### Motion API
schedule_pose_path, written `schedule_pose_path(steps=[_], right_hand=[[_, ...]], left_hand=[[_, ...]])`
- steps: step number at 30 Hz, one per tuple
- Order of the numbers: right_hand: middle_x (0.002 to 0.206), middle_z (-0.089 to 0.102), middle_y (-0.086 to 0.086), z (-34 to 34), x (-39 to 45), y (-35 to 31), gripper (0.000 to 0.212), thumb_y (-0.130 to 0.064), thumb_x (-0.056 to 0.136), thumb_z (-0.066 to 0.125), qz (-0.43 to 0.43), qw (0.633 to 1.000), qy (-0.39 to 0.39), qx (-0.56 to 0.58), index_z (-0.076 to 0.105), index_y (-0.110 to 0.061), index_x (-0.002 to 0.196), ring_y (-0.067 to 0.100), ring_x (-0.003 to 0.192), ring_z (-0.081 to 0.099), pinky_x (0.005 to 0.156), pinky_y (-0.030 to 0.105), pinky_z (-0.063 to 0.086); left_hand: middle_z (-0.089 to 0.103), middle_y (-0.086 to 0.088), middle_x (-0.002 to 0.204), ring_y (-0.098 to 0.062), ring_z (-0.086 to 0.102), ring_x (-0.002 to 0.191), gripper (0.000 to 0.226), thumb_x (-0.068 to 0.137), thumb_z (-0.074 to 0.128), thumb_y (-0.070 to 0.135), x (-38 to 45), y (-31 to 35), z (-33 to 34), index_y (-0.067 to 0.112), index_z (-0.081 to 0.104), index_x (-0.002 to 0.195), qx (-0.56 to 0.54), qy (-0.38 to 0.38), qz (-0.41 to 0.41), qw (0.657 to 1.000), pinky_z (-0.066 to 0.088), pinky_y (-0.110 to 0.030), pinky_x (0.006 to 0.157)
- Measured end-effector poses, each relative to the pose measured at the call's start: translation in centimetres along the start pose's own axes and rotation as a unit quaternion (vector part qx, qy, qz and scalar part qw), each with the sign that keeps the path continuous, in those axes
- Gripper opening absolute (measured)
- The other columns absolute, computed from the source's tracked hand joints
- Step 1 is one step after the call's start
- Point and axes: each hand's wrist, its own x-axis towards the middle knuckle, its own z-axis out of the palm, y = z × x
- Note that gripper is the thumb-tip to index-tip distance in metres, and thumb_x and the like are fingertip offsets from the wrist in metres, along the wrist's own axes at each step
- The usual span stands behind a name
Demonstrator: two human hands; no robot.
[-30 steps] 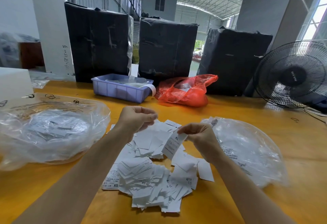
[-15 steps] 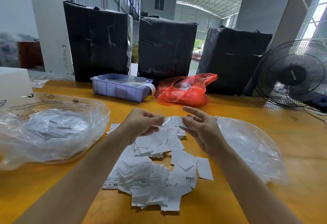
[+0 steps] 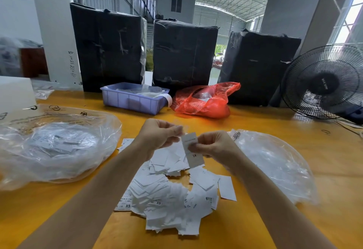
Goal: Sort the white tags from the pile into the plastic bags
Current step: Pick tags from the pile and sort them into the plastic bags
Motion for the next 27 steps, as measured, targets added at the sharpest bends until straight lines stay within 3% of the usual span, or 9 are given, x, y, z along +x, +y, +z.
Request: schedule_pose_path(steps=[4,7,10,17,27], right_hand=[[0.069,0.066,0.006,-1.0,0.4,-0.3,0.008,-0.011,0.078,0.072,0.006,0.968,0.188,0.169,0.065,-0.007,0.08,0.01,0.053,0.06,0.048,0.018,0.048],[0.086,0.068,0.014,-1.4,0.4,-1.0,0.023,0.004,0.077,0.069,0.01,0.937,0.181,0.299,0.061,0.003,0.098,0.019,0.07,0.07,0.057,0.021,0.055],[0.095,0.068,0.018,-1.1,0.1,-1.3,0.03,0.002,0.076,0.072,-0.005,0.954,0.169,0.246,0.061,0.002,0.104,0.025,0.081,0.071,0.065,0.026,0.058],[0.081,0.072,0.008,-0.2,0.1,-1.2,0.013,-0.005,0.08,0.071,-0.04,0.976,0.161,0.138,0.065,-0.01,0.09,0.019,0.069,0.071,0.07,0.028,0.059],[0.076,0.072,0.005,0.5,0.1,-0.9,0.013,-0.006,0.081,0.071,-0.068,0.982,0.152,0.086,0.064,-0.009,0.092,0.012,0.063,0.069,0.06,0.019,0.055]], left_hand=[[0.075,0.002,0.077,-0.009,0.068,0.069,0.011,0.079,0.073,0.02,0.1,-0.3,-0.1,0.009,0.071,0.083,0.004,-0.016,-0.012,1.0,0.052,-0.024,0.07],[0.075,0.001,0.08,-0.007,0.067,0.068,0.014,0.077,0.075,0.019,0.0,-0.4,0.1,0.009,0.071,0.085,0.019,-0.041,-0.019,0.999,0.052,-0.023,0.07],[0.075,-0.002,0.084,-0.008,0.067,0.068,0.016,0.076,0.076,0.019,0.0,-0.5,0.3,0.008,0.072,0.087,0.035,-0.058,-0.019,0.998,0.053,-0.025,0.074],[0.075,-0.001,0.083,-0.006,0.067,0.068,0.017,0.076,0.076,0.02,-0.2,-0.5,0.5,0.008,0.072,0.088,0.048,-0.067,-0.016,0.996,0.053,-0.023,0.071],[0.075,0.001,0.078,-0.004,0.065,0.061,0.01,0.077,0.076,0.018,-0.2,-0.5,0.5,0.011,0.072,0.082,0.047,-0.047,-0.01,0.998,0.051,-0.021,0.065]])
